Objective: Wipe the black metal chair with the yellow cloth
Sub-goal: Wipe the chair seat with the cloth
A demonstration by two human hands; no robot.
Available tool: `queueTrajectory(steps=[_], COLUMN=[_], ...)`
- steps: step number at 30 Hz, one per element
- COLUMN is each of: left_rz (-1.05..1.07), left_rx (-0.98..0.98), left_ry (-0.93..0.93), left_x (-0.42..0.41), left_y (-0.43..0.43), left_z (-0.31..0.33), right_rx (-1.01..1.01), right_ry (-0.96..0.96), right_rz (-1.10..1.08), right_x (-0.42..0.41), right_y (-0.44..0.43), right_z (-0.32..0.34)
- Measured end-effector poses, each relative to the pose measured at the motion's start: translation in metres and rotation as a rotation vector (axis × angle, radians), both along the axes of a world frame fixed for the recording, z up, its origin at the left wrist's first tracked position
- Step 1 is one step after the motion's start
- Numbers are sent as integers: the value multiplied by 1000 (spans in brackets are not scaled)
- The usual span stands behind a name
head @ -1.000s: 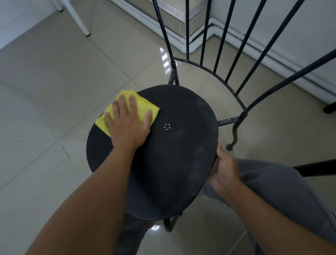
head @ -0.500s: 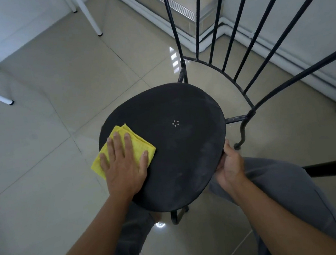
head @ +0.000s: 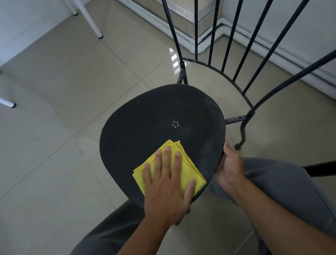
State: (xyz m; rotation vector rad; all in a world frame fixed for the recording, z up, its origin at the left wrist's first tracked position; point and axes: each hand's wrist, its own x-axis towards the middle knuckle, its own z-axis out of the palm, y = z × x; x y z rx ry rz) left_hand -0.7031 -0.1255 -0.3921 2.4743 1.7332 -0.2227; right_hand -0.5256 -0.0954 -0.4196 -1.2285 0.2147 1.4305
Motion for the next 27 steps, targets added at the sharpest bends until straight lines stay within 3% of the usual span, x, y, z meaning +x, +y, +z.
queueTrajectory(steps=[10,18,27], left_rz=[-70,-32,150], left_rx=[13,61,73], left_ry=[-120,-158,-138], left_x=[77,114,69], left_y=[54,131,195], left_z=[-8,-16,-14], right_rx=[-41,18,6], right_ry=[90,-3,-56], right_rz=[58,42,55], right_x=[3,4,5], right_y=[0,0,-1], right_z=[1,-1,-6])
